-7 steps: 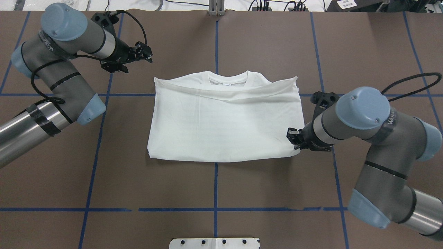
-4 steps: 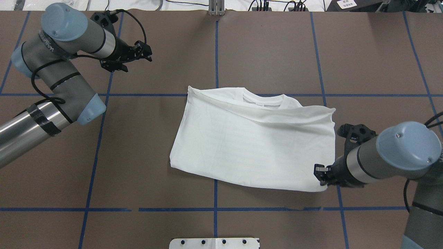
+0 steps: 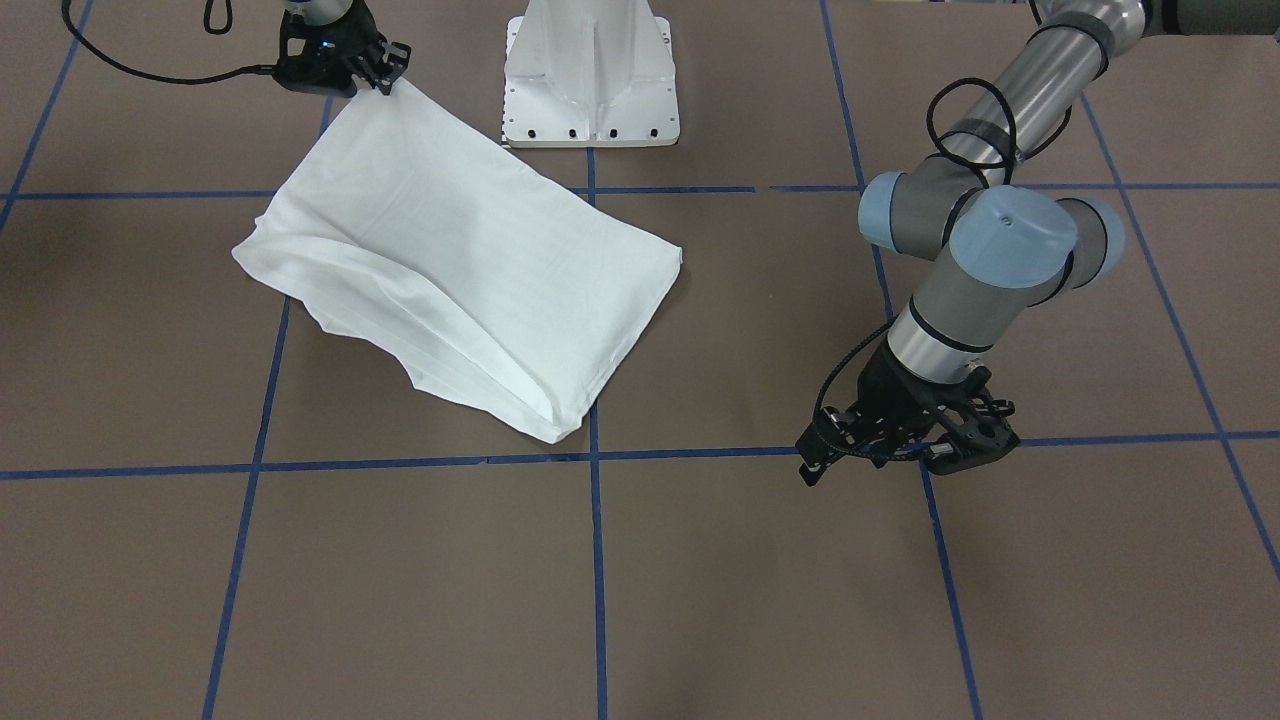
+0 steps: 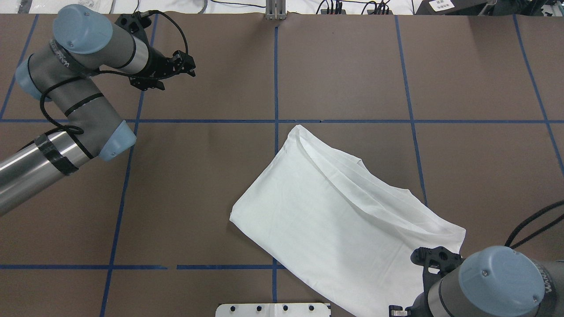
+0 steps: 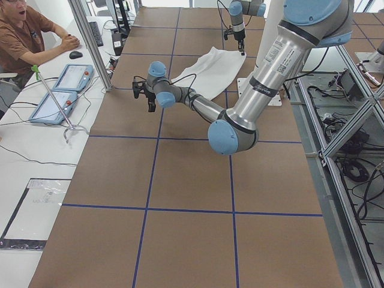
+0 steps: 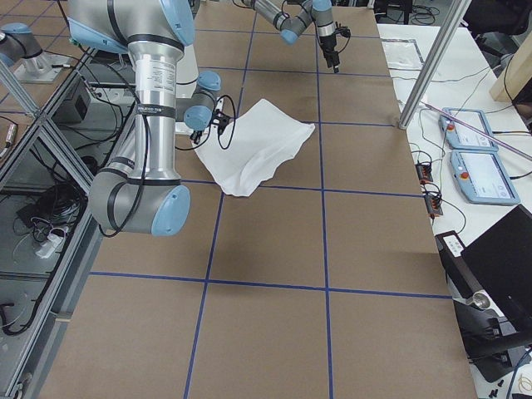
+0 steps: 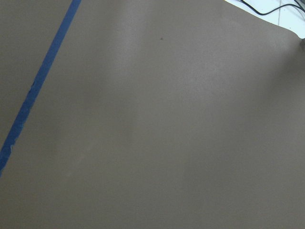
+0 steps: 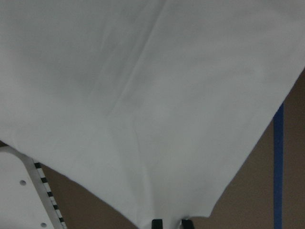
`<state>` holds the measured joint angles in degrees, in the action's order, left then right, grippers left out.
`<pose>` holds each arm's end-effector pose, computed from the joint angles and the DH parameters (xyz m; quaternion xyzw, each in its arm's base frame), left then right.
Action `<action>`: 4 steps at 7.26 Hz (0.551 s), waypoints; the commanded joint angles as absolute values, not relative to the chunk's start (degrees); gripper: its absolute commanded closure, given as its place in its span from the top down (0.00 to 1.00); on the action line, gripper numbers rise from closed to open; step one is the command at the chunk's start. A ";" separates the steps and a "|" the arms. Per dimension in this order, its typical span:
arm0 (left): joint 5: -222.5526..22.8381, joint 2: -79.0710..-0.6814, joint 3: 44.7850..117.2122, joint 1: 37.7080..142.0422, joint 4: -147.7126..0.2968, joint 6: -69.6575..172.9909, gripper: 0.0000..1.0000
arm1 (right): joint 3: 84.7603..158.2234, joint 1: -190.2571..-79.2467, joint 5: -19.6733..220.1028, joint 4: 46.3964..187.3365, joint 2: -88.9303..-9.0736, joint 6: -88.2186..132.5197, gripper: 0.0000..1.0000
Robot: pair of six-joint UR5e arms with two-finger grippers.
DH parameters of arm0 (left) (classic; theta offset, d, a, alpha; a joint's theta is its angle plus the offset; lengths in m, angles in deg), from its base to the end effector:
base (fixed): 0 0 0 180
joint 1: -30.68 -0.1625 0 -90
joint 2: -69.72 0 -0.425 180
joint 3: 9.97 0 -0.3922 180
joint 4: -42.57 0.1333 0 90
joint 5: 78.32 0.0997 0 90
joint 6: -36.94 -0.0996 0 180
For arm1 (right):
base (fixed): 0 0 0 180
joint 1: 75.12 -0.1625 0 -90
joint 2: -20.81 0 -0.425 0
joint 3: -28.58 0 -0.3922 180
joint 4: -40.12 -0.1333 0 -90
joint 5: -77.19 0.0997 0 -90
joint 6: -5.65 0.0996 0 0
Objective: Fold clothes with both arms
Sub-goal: 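Drag the folded shirt toward the robot with the right gripper, rotating it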
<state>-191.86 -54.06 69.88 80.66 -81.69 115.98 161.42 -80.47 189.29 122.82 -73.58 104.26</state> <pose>0.3952 -0.6161 0.3226 0.0864 0.4989 -0.1931 0.8405 -0.3996 -0.1337 0.3353 -0.1874 -0.3763 0.0359 0.9066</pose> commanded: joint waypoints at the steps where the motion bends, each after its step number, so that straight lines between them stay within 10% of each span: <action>1: -191.97 -54.12 70.18 80.60 -81.71 115.95 0.99 | 160.52 -80.55 184.54 122.74 -72.89 106.02 1.00; 4: -196.43 -52.20 79.11 77.98 -81.00 120.92 0.99 | 155.23 -97.21 180.29 121.51 -60.08 102.62 1.00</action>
